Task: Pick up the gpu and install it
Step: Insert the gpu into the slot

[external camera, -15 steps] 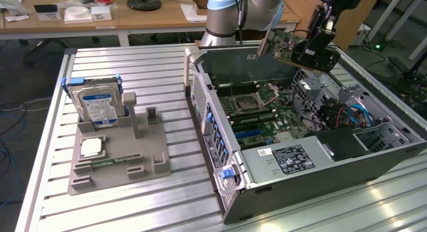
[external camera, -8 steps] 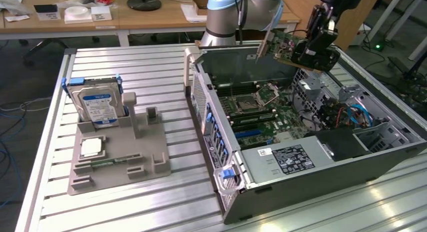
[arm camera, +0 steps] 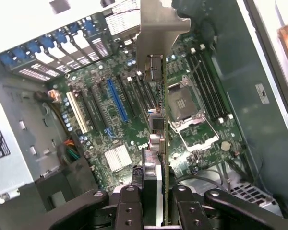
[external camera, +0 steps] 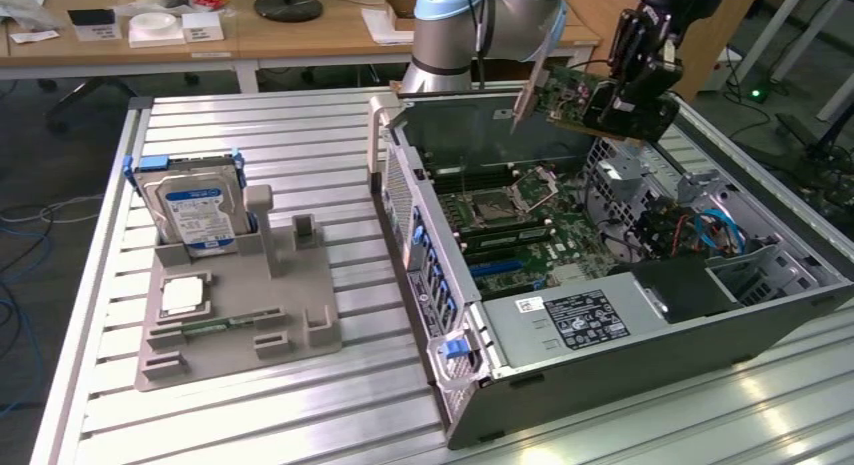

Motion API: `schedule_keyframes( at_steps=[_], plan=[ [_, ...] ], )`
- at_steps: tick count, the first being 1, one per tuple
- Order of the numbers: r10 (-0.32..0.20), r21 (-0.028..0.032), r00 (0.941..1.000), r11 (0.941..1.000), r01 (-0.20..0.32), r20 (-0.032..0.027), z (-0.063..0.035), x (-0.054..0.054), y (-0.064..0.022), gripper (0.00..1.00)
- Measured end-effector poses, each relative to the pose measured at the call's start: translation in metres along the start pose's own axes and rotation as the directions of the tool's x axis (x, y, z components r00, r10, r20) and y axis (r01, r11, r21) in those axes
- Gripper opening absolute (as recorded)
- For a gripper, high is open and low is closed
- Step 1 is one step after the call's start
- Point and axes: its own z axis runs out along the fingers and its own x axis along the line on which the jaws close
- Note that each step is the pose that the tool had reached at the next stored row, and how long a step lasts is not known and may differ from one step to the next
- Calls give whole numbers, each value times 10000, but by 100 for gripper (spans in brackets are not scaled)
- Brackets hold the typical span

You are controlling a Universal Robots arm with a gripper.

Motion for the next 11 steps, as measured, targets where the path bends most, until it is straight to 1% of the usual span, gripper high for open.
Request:
schedule_keyframes(
  at_steps=[5,9,11],
  plan=[
    [-669,-4,9977,9978,669,-38,0,1,0,28],
    [-1186,-5,9929,9929,1186,-65,0,1,0,28],
    [-1425,7,9898,9898,1425,-75,0,0,-1,28]
  ],
)
